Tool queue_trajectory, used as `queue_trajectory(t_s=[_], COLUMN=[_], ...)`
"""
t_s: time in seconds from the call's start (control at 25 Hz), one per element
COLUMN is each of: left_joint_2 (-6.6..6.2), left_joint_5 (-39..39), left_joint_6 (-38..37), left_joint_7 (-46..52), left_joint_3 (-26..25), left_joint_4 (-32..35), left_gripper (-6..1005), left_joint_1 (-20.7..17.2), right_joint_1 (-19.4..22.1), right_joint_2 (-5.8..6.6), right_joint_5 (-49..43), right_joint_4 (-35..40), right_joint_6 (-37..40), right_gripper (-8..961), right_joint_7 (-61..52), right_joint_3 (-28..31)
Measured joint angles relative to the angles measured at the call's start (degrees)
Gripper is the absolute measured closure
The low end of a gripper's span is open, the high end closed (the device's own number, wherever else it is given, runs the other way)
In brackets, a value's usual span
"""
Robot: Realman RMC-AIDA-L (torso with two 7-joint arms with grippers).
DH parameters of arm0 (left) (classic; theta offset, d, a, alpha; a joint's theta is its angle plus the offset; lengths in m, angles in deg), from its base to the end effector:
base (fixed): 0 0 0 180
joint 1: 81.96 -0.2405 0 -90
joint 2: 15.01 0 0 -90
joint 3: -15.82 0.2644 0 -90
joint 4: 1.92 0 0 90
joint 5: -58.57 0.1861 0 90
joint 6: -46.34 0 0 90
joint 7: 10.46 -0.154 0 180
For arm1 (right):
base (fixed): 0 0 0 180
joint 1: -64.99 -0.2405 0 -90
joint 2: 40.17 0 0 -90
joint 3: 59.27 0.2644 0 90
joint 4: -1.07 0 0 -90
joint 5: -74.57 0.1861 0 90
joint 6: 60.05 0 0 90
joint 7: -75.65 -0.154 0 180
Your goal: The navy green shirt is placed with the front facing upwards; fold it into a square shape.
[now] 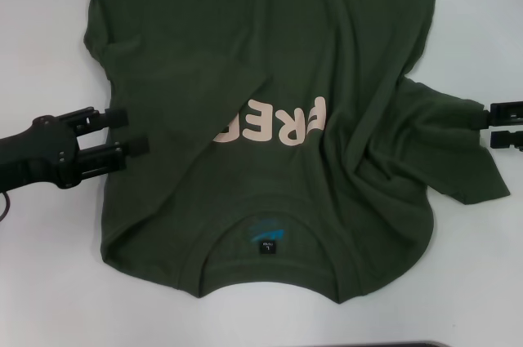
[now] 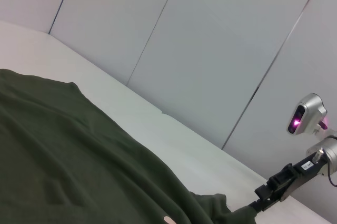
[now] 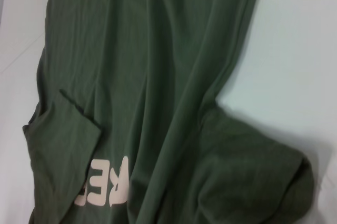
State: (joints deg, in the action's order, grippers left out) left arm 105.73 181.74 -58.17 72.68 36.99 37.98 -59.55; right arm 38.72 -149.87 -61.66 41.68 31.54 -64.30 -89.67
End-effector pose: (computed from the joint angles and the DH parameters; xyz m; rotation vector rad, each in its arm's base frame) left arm -0.2856 0.2562 0.0077 -2.6064 -0.9419 -0.9138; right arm 0.3451 0.2919 0.0573 -2.0128 2.0662 0.3741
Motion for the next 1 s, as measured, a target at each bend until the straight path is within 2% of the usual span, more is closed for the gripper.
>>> queue_trajectory(t_s=[0.64, 1.0], left_joint_2=[0.0, 0.05], left_joint_5=[-0.05, -0.05], left_joint_6=[-0.13, -0.02], left_joint_7=[0.0, 0.0], left_joint_3=[0.0, 0.01], left_joint_4=[0.0, 0.0], left_gripper=[278, 278], left_joint_1=[-0.07, -0.08], right_joint_1=[-0.16, -0.3], right_joint_2=[-1.21, -1.23], right_joint_5=[0.0, 0.0], right_joint_4=[-1.4, -2.59], right_joint_6=[-2.79, -2.38], right_gripper=[186, 187], right_joint_7=[1.75, 1.14], right_joint_3=[-0.02, -0.1])
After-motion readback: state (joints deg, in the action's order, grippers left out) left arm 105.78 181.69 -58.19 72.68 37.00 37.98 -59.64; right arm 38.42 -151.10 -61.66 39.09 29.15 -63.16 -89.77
